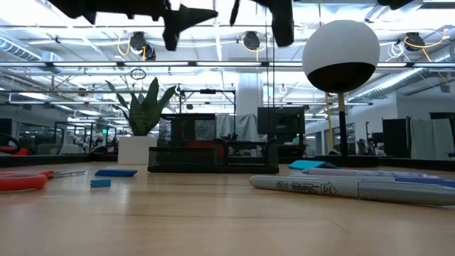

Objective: Pick and place office supplies into organizer
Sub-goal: Put the black pen into the black desk organizer, then put the purple pen into the black desk organizer

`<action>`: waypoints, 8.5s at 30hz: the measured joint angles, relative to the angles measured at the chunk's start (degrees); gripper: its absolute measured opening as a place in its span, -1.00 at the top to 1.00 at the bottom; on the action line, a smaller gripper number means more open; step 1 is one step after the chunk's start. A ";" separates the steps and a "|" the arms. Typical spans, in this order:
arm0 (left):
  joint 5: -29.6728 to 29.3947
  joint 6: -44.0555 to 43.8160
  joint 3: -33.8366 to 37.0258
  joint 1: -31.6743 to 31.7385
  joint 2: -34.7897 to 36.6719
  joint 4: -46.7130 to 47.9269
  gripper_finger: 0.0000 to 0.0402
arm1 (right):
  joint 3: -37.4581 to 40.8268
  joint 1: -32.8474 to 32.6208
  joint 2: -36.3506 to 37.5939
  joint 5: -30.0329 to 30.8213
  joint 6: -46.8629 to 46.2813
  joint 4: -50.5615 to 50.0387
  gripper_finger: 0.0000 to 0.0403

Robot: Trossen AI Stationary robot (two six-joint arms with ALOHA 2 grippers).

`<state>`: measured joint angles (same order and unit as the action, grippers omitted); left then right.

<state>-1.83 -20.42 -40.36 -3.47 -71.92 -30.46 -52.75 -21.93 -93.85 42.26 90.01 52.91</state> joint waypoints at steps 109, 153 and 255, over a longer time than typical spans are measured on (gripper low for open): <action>-27.25 24.61 -0.02 -10.00 12.63 15.43 0.00 | -5.22 34.60 -2.46 -51.28 -83.86 -26.17 0.48; -27.25 24.51 -0.02 -10.00 12.63 15.76 0.00 | -5.22 5.95 10.23 -19.82 -94.44 -76.15 0.50; -15.32 22.56 0.00 -10.07 12.20 9.66 0.00 | 11.41 18.78 16.48 -42.48 -83.00 -8.19 0.91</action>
<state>-17.15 2.14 -40.36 -13.54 -59.72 -20.80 -41.34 -3.16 -77.37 -0.22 7.01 44.71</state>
